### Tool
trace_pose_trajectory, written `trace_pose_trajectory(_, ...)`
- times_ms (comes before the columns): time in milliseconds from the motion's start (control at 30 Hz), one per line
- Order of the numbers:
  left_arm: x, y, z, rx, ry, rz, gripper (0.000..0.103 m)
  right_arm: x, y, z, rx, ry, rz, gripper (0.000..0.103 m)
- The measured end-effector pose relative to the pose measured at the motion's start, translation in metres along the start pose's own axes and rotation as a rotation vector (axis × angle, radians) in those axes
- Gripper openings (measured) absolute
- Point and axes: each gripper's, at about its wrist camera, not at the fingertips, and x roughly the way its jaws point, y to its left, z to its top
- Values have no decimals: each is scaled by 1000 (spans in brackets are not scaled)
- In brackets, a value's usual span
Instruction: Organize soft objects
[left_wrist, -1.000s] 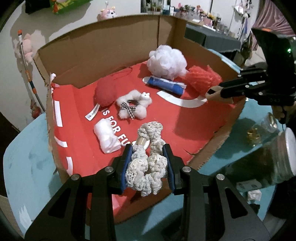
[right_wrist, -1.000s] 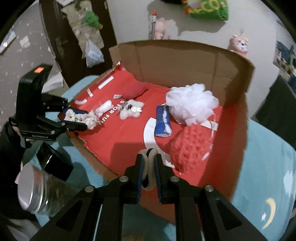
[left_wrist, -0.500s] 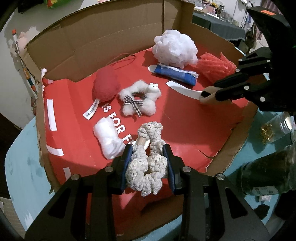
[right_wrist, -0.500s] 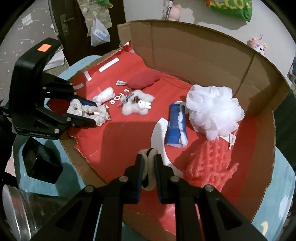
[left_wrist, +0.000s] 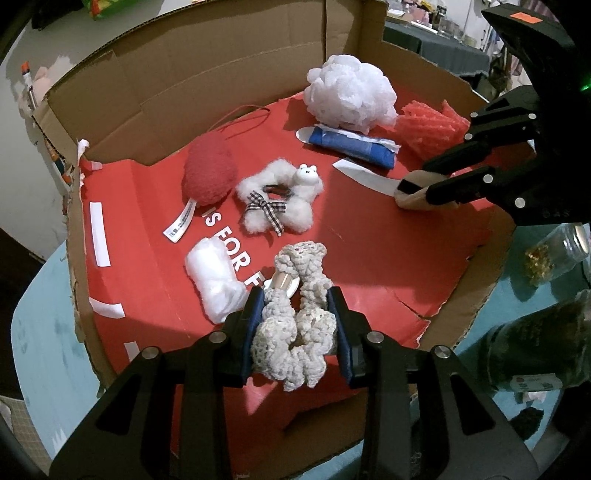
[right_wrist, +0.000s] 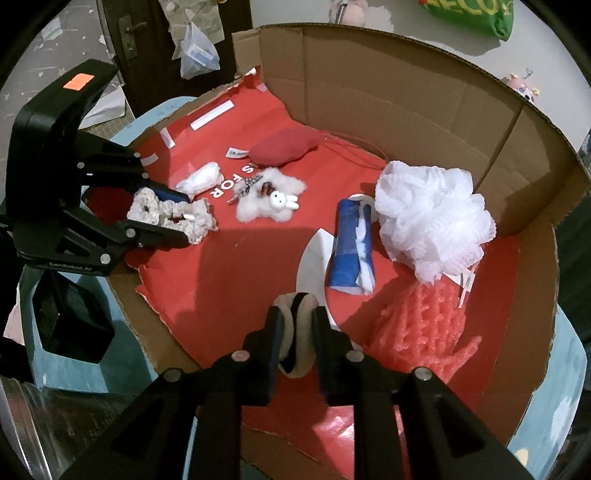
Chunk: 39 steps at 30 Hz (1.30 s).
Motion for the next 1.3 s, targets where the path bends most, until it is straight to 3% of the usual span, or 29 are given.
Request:
trace_pose_trajectory(233, 4, 0, -1, 6, 4, 27, 43, 2, 0, 0, -11, 13, -17, 28)
trace_pose_trajectory(300, 4, 0, -2, 12, 3, 35, 54, 3, 1, 1, -20, 19, -27, 32)
trace_pose_trajectory(367, 6, 0, -2, 8, 7, 34, 58, 4, 2, 1, -28, 24, -35, 36)
trace_pose_trajectory(567, 3, 0, -2, 2, 0, 41, 58, 1, 3, 3, -40, 20, -54, 47)
trace_pose_trajectory(833, -17, 1, -1, -23, -50, 38, 69, -9, 3, 4, -38, 5, -71, 55)
trace_pose_trajectory(1067, -37, -8, -6, -27, -84, 43, 70, -15, 5, 3, -24, -4, -83, 62)
trace_pose_trajectory(1233, -55, -16, -12, -41, -118, 51, 70, -36, 8, 0, -2, -42, -104, 68)
trace_pose_trajectory(1300, -64, -20, -14, -46, -139, 56, 76, -48, 8, -2, 8, -64, -122, 73)
